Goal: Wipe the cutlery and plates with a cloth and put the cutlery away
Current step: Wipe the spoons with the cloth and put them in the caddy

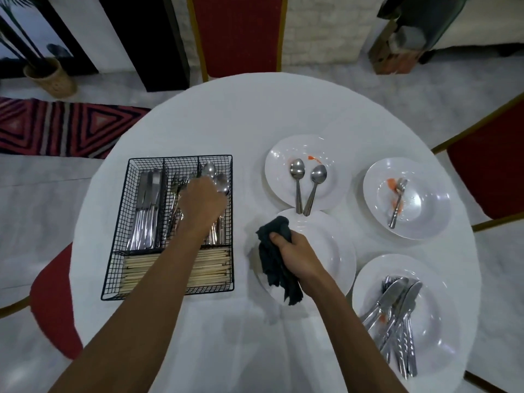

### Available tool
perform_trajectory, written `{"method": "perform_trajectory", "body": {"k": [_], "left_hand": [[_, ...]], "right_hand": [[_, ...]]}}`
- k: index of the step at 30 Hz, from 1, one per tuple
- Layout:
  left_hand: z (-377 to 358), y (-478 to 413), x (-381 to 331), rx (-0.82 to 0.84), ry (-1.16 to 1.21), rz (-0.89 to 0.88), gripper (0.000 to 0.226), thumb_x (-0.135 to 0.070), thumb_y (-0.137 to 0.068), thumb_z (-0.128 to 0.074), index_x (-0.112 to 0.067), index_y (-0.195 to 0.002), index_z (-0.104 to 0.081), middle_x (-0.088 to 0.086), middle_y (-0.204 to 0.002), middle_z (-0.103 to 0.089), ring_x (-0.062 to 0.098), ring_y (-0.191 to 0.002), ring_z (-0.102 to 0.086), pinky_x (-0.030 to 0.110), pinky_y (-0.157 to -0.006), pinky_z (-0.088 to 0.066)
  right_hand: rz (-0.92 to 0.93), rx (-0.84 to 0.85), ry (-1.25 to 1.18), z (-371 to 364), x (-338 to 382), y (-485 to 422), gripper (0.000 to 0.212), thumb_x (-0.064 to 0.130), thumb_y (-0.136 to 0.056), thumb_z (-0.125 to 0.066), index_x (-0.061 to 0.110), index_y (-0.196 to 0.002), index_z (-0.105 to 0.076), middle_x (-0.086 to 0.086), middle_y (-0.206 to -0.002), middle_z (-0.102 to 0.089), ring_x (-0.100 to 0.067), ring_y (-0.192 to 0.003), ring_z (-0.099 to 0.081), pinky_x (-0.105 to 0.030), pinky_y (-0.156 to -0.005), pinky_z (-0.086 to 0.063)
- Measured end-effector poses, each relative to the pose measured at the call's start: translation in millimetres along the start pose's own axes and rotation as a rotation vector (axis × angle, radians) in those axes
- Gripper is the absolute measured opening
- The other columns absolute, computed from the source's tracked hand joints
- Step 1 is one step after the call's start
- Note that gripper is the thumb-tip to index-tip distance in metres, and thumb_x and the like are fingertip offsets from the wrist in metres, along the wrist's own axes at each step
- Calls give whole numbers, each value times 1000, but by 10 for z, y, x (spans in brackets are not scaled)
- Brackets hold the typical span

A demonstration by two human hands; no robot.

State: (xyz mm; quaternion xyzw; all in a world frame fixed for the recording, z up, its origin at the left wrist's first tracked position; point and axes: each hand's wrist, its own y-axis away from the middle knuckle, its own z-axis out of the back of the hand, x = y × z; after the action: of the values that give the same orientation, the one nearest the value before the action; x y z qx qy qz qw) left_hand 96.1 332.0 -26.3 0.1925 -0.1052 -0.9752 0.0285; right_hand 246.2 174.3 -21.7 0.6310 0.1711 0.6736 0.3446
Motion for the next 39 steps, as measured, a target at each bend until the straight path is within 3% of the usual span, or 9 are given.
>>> {"method": "perform_trajectory", "body": {"k": [5,9,12,15,22,28,33,36,39], "left_hand": [[-365,213,-762,190,118,-246,22,-22,-96,-57,-15,-106,-75,5,-107,-74,25,-98,-68,38,-84,-57],[-750,282,-1241,314,53,-281,25,-28,-98,-54,-8,-103,-67,10,-107,-67,30,-99,-65,34,-72,-44],[-848,257,-1390,324,-50,-285,23,-26,-96,-56,-8,-110,-62,12,-115,-63,32,-106,-62,35,-79,-45],[-849,217,-1441,326,-88,-262,19,-17,-93,-58,-9,-111,-61,10,-113,-63,31,-105,-63,33,-75,-44],[-612,638,-1283,430,338,-96,22,-25,-92,-56,-7,-82,-62,5,-76,-63,22,-69,-60,34,-61,-51],[-413,1701,-1099,594,586,-124,14,-32,-98,-53,-22,-97,-63,3,-88,-74,23,-78,-73,45,-76,-62],[-209,2058,-975,695,577,-167,17,-22,-102,-49,-13,-103,-63,2,-78,-76,13,-57,-67,26,-54,-54],[32,1897,-707,665,306,-300,15,-33,-99,-56,-23,-96,-67,-8,-73,-76,4,-51,-59,20,-57,-50],[266,1704,-481,564,11,-411,12,-41,-94,-61,-32,-90,-69,-15,-72,-75,0,-57,-59,24,-62,-47]], "right_hand": [[-25,-145,-128,316,-105,47,21,28,-103,-54,15,-105,-70,-6,-96,-75,-23,-91,-71,-34,-81,-57],[-23,-203,-165,438,-164,131,20,27,-103,-54,14,-102,-69,-9,-93,-76,-28,-90,-72,-42,-84,-60],[-20,-221,-200,523,-212,202,20,28,-103,-55,14,-101,-69,-11,-89,-76,-31,-86,-73,-47,-83,-61],[5,-245,-230,688,-234,285,22,29,-103,-55,12,-99,-69,-8,-82,-74,-25,-77,-70,-40,-73,-59],[69,-375,-352,1060,-294,371,37,42,-105,-48,13,-104,-71,-10,-99,-76,-25,-94,-72,-43,-87,-58],[-23,-187,-581,1031,-128,246,50,47,-106,-43,6,-116,-69,-12,-99,-79,-22,-85,-76,-33,-69,-57],[168,-146,-385,949,-141,296,17,13,-102,-57,6,-114,-66,-19,-104,-76,-33,-91,-75,-45,-82,-62],[299,-121,109,1122,-112,374,6,19,-98,-63,17,-102,-66,-7,-95,-74,-27,-91,-72,-41,-83,-59],[339,125,563,1281,9,506,11,23,-94,-66,15,-102,-66,-2,-96,-72,-23,-92,-68,-38,-85,-53]]}}
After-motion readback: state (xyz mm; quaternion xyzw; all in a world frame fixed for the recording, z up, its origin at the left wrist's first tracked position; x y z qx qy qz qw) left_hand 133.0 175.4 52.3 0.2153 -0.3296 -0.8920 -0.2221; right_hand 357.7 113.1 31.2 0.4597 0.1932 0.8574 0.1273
